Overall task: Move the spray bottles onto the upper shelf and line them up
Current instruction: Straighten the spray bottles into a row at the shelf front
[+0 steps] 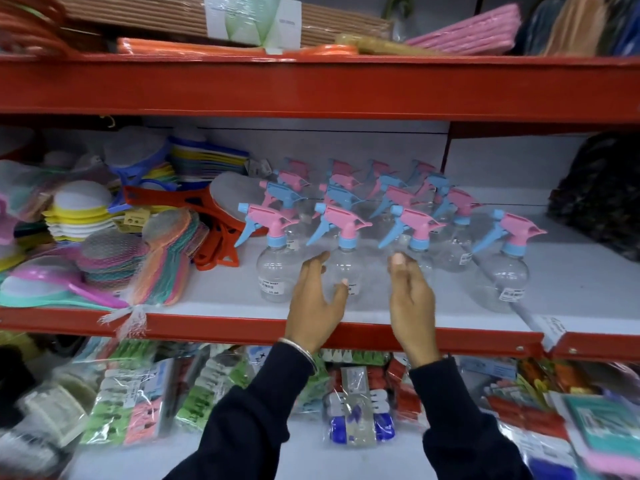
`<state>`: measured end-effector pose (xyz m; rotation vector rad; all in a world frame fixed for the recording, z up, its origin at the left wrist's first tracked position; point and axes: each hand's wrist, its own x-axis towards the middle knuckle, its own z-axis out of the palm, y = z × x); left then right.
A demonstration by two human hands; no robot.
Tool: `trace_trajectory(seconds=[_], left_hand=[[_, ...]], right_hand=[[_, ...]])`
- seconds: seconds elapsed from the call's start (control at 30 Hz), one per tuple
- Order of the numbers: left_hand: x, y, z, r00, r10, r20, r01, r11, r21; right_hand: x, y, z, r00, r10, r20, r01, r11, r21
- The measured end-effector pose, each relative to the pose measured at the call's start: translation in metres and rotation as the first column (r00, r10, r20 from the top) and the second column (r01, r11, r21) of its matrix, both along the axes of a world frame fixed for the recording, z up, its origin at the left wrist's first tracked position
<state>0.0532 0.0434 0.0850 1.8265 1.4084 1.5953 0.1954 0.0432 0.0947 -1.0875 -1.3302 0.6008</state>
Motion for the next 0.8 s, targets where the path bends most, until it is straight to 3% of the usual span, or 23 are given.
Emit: trace_trajectory(seconds=[0.1,0.27,0.4,0.47,0.63,0.73,0.8], left_hand=[[0.031,-0.007,0.002,0.997,-0.077,-0.024,0.078,0.994,0.078],[0.076,0.011,0.013,0.954,-0.278,-0.114,0.243,0.937,-0.249],[0.086,0.029,0.016,0.94,-0.309,-0.145,0.216,0.867,-0.448],[0.086,0.031,0.012,0.949,-0.296,-0.106,0.216,0.858,-0.466],[0.093,0.019,0.007,0.976,-0.171,-0.136,0.123,0.944,-0.308],[0.112,0.001,0.003,0.999,-0.038,-0.034,0.037,0.999,-0.026],[0.131,-0.006,0.0,0.997,-0.065,-0.038,0.068,0.992,0.109]], right_hand=[[0.03,-0.001,-0.003,0.989,-0.132,-0.063,0.138,0.986,0.092],[0.067,0.017,0.001,1.0,-0.027,0.004,0.027,0.995,-0.098],[0.079,0.026,0.004,0.996,-0.002,0.092,0.021,0.978,-0.207],[0.083,0.026,0.004,0.996,0.009,0.09,0.01,0.977,-0.214],[0.094,0.013,-0.003,0.999,0.027,-0.021,-0.03,0.992,-0.124],[0.116,-0.002,-0.01,0.981,-0.138,-0.135,0.144,0.989,0.037],[0.138,-0.007,-0.013,0.951,-0.272,-0.149,0.29,0.949,0.12]])
